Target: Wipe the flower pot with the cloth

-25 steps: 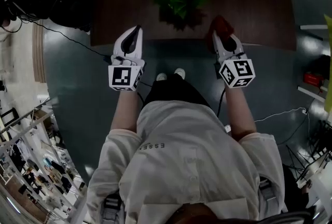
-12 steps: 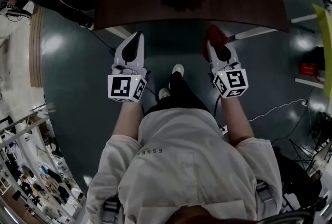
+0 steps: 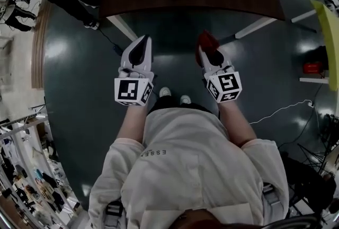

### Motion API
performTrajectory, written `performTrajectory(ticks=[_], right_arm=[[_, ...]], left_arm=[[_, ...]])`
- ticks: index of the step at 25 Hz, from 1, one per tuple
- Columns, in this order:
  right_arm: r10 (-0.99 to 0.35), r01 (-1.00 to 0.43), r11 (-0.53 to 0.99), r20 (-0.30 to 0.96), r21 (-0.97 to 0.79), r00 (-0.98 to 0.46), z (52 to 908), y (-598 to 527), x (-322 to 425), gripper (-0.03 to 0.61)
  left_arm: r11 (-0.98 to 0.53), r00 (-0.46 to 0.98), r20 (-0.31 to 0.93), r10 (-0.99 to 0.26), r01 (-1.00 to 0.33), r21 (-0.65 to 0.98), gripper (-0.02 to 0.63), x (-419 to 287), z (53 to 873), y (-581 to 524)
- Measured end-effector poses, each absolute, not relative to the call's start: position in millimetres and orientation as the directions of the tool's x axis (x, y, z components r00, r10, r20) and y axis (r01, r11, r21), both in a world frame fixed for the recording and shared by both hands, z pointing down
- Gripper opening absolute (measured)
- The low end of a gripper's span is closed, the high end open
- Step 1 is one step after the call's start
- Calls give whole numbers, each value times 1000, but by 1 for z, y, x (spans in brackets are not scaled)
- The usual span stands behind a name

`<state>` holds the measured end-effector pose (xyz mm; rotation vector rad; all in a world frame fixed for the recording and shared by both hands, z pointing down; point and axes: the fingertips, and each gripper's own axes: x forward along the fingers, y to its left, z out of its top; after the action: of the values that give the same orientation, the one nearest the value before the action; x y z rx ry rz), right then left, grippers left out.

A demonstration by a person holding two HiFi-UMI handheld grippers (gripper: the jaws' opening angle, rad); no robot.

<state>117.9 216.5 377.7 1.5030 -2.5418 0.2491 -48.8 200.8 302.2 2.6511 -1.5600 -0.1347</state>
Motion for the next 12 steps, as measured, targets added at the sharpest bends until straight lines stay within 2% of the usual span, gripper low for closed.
performTrajectory(ticks=[12], right_arm=[[-825, -843, 536, 189, -39, -533, 358, 283, 143, 49]], left_arm=[[-456, 452, -64, -890, -883, 114, 15, -8, 300, 286]])
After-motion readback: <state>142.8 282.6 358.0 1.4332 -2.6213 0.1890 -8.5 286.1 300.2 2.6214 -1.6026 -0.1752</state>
